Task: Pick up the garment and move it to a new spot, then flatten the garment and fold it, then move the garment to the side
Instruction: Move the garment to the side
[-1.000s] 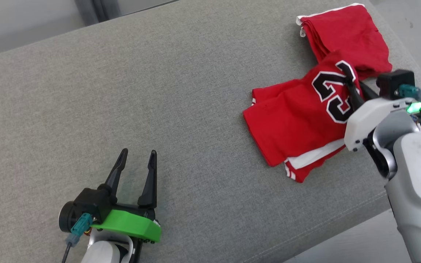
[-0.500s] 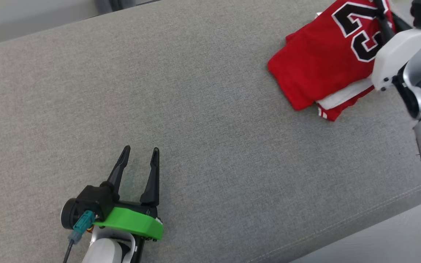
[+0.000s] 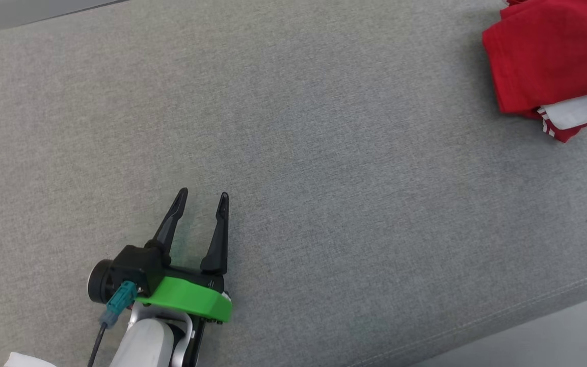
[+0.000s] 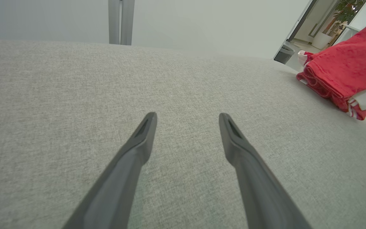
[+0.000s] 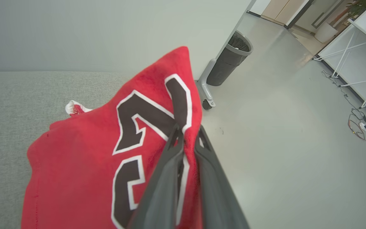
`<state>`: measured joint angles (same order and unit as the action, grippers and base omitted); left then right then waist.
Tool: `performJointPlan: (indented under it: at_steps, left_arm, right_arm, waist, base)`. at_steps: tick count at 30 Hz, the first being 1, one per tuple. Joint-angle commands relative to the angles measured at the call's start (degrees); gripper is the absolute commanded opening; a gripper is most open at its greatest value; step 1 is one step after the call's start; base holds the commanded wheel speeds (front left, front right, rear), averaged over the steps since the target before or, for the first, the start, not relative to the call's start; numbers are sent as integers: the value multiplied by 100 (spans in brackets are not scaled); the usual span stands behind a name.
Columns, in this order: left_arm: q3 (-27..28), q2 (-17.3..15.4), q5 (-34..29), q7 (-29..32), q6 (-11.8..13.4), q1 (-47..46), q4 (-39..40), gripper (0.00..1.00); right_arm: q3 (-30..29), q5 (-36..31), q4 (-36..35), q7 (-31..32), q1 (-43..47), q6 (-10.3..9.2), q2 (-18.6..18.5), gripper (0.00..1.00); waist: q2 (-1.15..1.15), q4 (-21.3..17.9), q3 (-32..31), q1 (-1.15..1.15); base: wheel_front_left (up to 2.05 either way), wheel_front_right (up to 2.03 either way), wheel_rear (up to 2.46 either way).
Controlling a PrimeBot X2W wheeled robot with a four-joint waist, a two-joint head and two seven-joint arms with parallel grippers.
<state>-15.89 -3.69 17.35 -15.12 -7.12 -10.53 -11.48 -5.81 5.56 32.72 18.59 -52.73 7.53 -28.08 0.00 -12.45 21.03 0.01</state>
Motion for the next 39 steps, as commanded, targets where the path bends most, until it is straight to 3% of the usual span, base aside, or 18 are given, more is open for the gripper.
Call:
performJointPlan:
  at_steps: [1,5,6,7,8,15,27,39]
  left_arm:
    - [2,-61,-45,0,-30,-146,24,100]
    - [4,-108,-76,0,-31,-202,40,100]
    - [8,-120,-79,0,-32,-219,43,100]
    - [8,-124,-81,0,-32,-226,45,100]
    - [7,-124,-81,0,-32,-222,47,100]
    - [29,-105,-58,0,-16,-189,3,100]
    - [198,-85,111,0,-24,-272,-24,100]
    - [774,-6,391,1,40,-151,-90,100]
  right_arm:
    - [-157,-93,110,-85,-85,-10,-33,0]
    - [-734,-400,504,-361,-134,-11,-7,0]
    - [-918,-510,620,-485,-137,-10,22,40]
    - [-1049,-600,688,-599,-123,-10,66,93]
    - [-1197,-713,785,-729,-90,-10,123,100]
    - [-1487,-1100,1165,-1319,12,-10,392,100]
    - [-413,-757,1084,-2331,-58,-10,776,100]
    - [43,-388,817,-3174,725,-10,1500,100]
  waist:
    - [0,182,186,-1]
    - [0,344,347,-1]
    - [0,380,380,-1]
    - [0,408,398,-1]
    - [0,432,409,-1]
    - [0,448,346,-1]
    - [0,337,-167,-1]
    - [0,702,-1015,-1]
  base:
    - [0,0,0]
    - [0,0,0]
    - [0,0,0]
    - [0,0,0]
    - [0,0,0]
    - [0,0,0]
    - [0,0,0]
    - [0,0,0]
